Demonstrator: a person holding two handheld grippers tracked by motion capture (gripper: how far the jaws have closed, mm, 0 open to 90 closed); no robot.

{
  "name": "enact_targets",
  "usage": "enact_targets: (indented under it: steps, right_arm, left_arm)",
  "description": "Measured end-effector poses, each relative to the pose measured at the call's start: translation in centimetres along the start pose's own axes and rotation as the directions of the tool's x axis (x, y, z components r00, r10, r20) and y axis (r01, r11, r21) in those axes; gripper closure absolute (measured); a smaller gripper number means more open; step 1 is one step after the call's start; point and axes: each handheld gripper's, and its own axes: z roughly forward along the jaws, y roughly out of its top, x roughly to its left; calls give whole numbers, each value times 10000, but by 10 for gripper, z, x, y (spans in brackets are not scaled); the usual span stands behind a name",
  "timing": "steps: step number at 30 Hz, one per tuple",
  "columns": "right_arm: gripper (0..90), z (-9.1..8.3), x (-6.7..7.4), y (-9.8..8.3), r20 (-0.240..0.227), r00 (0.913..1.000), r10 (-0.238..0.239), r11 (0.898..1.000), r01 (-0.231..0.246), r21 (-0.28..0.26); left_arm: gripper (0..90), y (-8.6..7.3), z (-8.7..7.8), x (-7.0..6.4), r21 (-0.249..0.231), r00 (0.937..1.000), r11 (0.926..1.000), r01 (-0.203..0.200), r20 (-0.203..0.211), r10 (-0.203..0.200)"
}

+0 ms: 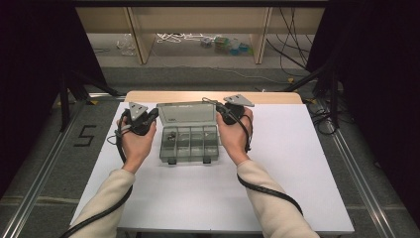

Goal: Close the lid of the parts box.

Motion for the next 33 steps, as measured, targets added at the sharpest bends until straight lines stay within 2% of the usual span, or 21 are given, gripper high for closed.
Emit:
enact_targets:
  steps: [16, 24, 33]
  right_arm:
    - [886, -8, 4, -8, -6, 10000, -72, 9996, 71, -256]
    - [886, -13, 6, -13, -41, 10000, -12, 9996, 11, -283]
    - [887, -17, 8, -19, 25, 10000, -89, 9991, 90, -405]
  left_arm:
    - [887, -7, -7, -3, -139, 9996, 9995, -293, 23, 294]
    - [887, -13, -11, -6, -366, 9984, 9978, -549, -170, 543]
    - [887, -17, -16, -9, -350, 9991, 9986, -401, -162, 396]
